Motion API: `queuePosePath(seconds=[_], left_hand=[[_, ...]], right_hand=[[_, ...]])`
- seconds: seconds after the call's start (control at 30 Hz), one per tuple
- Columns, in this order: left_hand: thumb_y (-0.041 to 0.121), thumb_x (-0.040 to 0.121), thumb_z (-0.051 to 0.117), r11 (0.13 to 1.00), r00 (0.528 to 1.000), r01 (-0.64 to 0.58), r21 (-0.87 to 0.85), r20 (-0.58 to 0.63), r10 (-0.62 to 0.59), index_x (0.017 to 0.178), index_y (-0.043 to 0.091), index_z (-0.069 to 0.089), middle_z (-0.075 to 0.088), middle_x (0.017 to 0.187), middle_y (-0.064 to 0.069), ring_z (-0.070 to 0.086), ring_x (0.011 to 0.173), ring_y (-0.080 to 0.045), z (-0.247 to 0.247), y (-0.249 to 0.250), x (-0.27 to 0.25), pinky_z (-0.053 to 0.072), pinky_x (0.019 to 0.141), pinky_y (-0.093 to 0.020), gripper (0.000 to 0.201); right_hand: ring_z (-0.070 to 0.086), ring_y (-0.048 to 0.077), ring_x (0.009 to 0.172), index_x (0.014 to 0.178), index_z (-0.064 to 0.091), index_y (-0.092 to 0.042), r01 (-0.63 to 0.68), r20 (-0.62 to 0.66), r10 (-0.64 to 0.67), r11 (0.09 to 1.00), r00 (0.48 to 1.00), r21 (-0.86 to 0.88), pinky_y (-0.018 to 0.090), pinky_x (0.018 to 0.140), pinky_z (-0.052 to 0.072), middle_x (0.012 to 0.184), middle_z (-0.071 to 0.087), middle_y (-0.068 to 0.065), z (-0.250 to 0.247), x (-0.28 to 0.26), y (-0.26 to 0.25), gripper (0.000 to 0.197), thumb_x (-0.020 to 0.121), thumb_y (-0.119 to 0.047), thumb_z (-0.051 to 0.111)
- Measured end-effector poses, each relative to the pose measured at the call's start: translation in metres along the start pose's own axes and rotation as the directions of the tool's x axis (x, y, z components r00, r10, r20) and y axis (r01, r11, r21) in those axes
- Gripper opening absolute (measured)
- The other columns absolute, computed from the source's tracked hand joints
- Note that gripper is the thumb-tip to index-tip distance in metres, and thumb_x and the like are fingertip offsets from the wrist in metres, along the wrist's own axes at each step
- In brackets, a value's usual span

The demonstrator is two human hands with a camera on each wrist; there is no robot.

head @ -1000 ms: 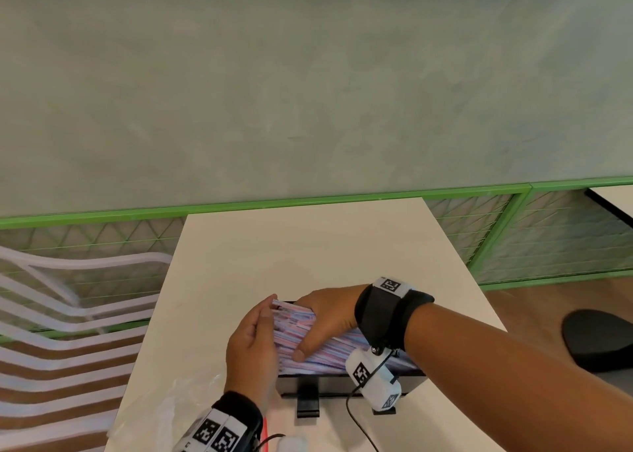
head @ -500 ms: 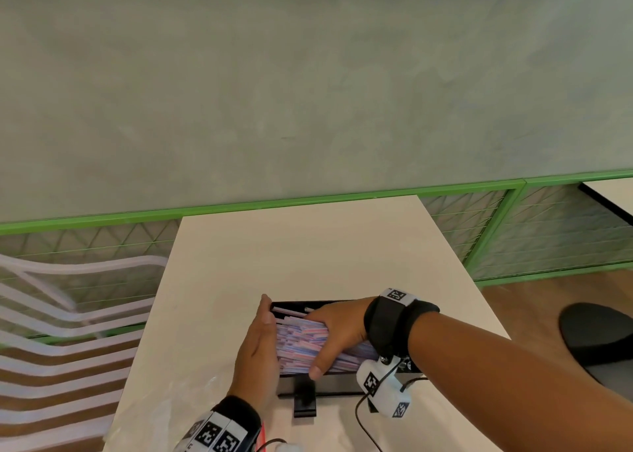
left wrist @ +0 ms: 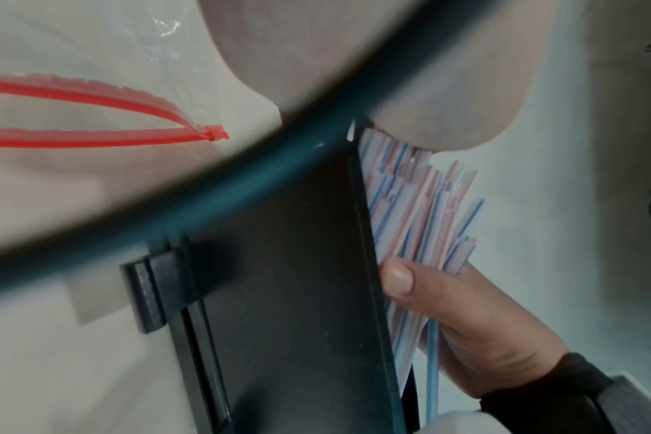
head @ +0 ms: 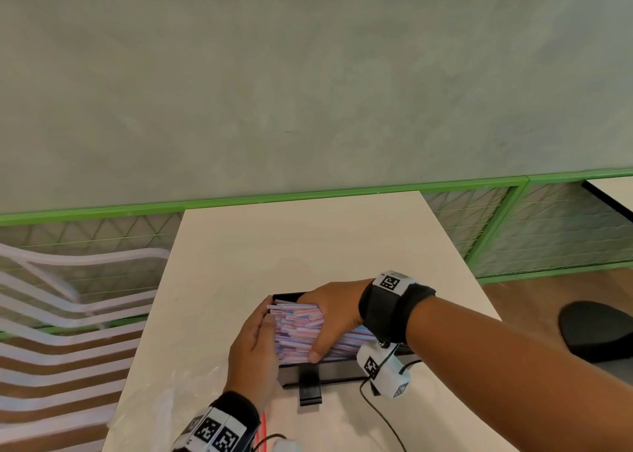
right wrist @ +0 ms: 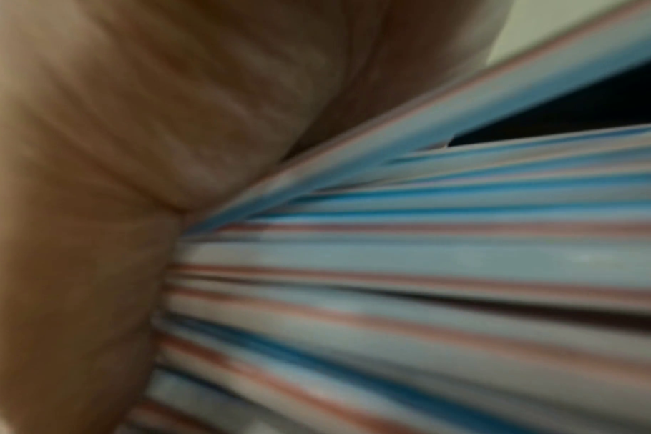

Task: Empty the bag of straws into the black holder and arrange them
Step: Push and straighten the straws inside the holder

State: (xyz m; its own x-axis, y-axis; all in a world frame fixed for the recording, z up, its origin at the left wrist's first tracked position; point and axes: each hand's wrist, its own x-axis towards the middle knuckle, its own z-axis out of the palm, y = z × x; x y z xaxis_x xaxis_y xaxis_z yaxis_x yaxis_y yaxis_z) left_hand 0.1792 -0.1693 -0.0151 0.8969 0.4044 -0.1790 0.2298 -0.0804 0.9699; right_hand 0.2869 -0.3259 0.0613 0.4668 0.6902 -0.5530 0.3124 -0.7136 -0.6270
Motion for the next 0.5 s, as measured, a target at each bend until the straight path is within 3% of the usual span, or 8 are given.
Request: queuePosePath(seconds=[0.17, 0.37, 0.5], left_hand=[[0.037, 0.106, 0.035, 1.0, 0.998, -0.017, 0.015, 0.066, 0.016, 0.147, 0.037, 0.042, 0.051, 0.141, 0.01, 0.054, 0.127, -0.013, 0.007, 0.003, -0.005, 0.043, 0.107, -0.029, 0.042], [0.062, 0.093, 0.035, 1.0, 0.999, -0.024, -0.017, 0.028, 0.025, 0.145, 0.043, 0.04, 0.051, 0.147, 0.01, 0.054, 0.13, -0.013, 0.006, -0.003, -0.002, 0.042, 0.113, -0.043, 0.056], [0.05, 0.101, 0.032, 0.998, 0.999, -0.038, -0.049, 0.001, 0.038, 0.145, 0.038, 0.042, 0.049, 0.149, 0.01, 0.051, 0.133, -0.012, 0.005, 0.004, -0.003, 0.039, 0.116, -0.042, 0.046]], right_hand=[[0.069, 0.023, 0.109, 0.119, 0.065, -0.019, -0.007, 0.021, 0.006, 0.998, 1.0, 0.055, 0.034, 0.101, 0.053, 0.119, 0.074, 0.004, 0.008, 0.004, 0.006, 0.051, 0.075, -0.03, 0.089], [0.072, 0.023, 0.103, 0.112, 0.069, -0.021, -0.002, -0.003, 0.002, 0.996, 1.0, 0.092, 0.032, 0.097, 0.055, 0.114, 0.077, 0.004, 0.014, 0.01, 0.001, 0.042, 0.075, -0.028, 0.089], [0.071, 0.023, 0.104, 0.115, 0.068, -0.02, 0.016, -0.03, -0.014, 0.998, 0.999, 0.058, 0.036, 0.101, 0.055, 0.115, 0.076, 0.003, 0.012, 0.009, -0.005, 0.046, 0.075, -0.029, 0.089]])
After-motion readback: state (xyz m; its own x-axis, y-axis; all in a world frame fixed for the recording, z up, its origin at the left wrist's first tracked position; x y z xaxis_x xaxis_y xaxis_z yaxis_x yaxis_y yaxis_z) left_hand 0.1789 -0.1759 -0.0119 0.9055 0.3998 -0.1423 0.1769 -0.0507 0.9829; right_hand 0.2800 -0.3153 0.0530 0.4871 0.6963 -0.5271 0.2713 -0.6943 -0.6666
